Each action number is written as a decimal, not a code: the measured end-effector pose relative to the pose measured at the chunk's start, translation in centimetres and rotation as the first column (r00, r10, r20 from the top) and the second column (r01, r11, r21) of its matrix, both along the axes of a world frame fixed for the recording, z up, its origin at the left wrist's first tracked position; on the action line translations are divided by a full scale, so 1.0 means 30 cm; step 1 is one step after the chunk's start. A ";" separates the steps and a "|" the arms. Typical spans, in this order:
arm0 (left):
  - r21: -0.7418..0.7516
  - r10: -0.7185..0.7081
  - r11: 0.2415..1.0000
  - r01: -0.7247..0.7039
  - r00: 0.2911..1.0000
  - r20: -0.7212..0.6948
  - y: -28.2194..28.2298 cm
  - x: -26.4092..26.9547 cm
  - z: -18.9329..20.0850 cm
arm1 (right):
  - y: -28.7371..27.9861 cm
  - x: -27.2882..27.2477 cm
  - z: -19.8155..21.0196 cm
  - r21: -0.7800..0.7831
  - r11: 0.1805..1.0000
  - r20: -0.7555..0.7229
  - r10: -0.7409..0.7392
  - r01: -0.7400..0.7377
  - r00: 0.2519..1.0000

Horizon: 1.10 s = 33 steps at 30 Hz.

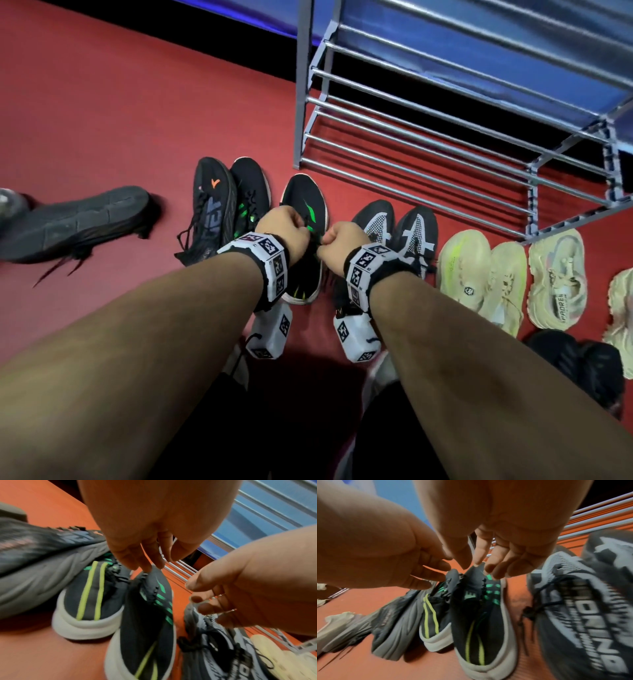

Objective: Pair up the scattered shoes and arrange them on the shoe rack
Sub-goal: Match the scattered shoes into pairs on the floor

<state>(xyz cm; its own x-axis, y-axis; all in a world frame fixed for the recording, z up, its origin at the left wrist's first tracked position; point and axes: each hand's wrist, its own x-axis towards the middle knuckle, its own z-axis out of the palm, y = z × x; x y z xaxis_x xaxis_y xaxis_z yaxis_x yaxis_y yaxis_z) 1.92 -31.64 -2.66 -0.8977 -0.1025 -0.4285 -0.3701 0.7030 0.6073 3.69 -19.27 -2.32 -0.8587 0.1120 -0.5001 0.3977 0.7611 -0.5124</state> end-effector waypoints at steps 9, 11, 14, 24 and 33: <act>-0.472 0.172 0.869 -0.147 0.985 0.010 -0.255 0.017 -0.056 | -0.267 -0.020 -0.078 -0.077 0.989 -0.030 0.124 -0.126 0.992; -0.466 0.308 0.848 -0.252 0.950 0.046 -0.289 0.017 -0.080 | -0.298 -0.019 -0.089 -0.103 0.982 -0.015 0.159 -0.160 0.987; -0.344 0.341 0.900 -0.267 0.924 0.174 -0.326 0.014 -0.118 | -0.329 -0.022 -0.090 -0.112 0.964 -0.020 0.241 -0.242 0.970; -0.224 0.177 0.963 -0.152 0.979 0.098 -0.424 0.001 -0.093 | -0.363 -0.012 -0.132 0.005 0.888 0.088 0.458 -0.461 0.884; -0.305 0.155 0.947 -0.104 0.977 0.146 -0.510 -0.010 -0.132 | -0.408 0.001 -0.120 0.072 0.933 0.017 0.353 -0.353 0.935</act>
<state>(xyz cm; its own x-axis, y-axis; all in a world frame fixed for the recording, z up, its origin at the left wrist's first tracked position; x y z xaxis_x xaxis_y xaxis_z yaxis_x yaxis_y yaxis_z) 1.64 -46.95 -6.62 -0.7868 -0.3570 -0.5034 -0.5477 0.7799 0.3029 3.73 -31.50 -5.93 -0.8475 -0.1619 -0.5055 0.0984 0.8879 -0.4494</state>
